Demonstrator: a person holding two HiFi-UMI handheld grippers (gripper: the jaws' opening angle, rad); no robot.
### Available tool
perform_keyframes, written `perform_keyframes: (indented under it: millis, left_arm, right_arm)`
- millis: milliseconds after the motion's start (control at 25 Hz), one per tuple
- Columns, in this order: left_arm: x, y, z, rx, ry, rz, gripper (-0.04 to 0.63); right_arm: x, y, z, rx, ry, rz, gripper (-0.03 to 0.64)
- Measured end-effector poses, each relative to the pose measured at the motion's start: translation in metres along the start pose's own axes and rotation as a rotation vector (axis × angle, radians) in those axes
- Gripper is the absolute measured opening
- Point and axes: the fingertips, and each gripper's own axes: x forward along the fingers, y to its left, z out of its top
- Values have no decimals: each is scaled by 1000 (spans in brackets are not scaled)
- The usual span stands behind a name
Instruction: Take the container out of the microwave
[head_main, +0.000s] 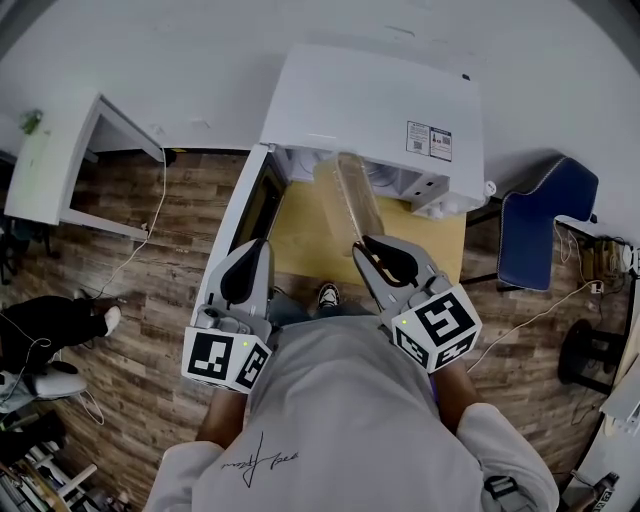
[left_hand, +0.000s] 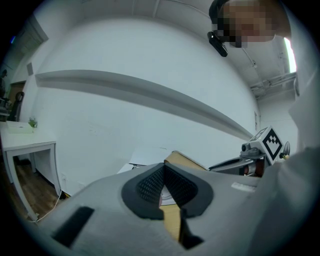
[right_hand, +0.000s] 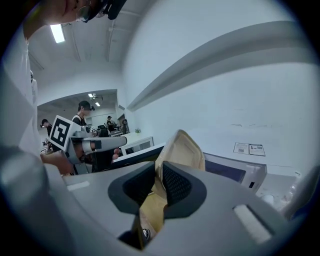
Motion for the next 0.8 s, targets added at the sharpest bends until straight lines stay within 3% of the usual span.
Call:
perform_keyframes:
  millis: [480, 800]
  left_arm:
    - [8, -7, 14, -13, -24, -22, 0]
    - [9, -12, 25, -5, -42, -37, 0]
  right_arm:
    - [-13, 7, 32, -5, -93, 40, 60]
    - [-18, -9, 47, -59, -145, -24, 60]
